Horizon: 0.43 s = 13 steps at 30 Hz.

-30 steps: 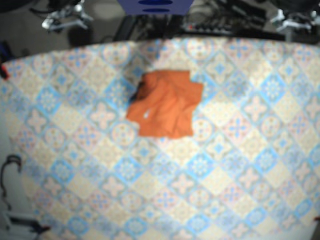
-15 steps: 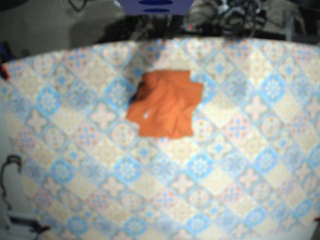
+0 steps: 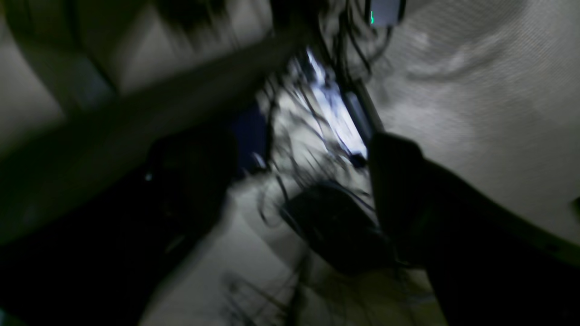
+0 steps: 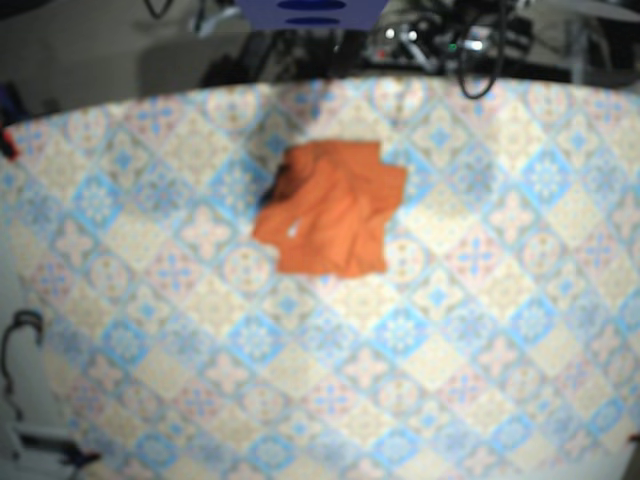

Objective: Fold the T-shirt properly

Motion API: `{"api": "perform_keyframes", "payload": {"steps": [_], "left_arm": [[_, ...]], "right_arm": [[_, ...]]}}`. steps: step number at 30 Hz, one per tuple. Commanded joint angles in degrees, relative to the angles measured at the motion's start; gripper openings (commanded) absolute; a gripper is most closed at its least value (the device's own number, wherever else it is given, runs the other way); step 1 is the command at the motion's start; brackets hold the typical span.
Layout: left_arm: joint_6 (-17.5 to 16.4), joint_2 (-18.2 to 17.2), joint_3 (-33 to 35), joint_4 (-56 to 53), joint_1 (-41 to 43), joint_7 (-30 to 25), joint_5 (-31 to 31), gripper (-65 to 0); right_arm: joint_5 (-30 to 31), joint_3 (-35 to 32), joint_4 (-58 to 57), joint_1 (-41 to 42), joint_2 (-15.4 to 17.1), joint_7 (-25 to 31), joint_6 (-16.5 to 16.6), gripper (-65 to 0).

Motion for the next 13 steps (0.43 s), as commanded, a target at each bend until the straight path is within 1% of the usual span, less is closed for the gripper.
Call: {"api": "perform_keyframes", "payload": {"steps": [1, 3, 8, 10, 13], "left_arm": [[-0.08, 0.41, -1.10, 0.42, -0.82, -0.87, -1.29, -28.4], [-0.08, 1.03, -1.45, 0.42, -0.90, -0.87, -1.81, -28.4], [-0.08, 2.08, -1.45, 0.42, -0.90, -0.95, -0.06, -28.4], [-0.08, 2.87, -1.45, 0.42, -0.90, -1.04, 0.91, -28.4], [-0.08, 3.31, -1.45, 0.51, -1.96, -1.39, 2.14, -28.2]], "right_arm": [[1.17, 0.07, -0.22, 0.06, -0.95, -0.12, 0.18, -16.2], [1.34, -0.02, -0.40, 1.29, -1.74, -0.21, 0.18, -16.2], [-1.56, -0.02, -0.40, 2.08, -2.27, -0.21, 0.18, -16.2], [-3.49, -0.02, -0.40, 2.08, -3.41, 0.05, 0.18, -16.3], [-6.57, 0.07, 0.04, 2.08, -3.59, 0.58, 0.18, -16.3]]}}
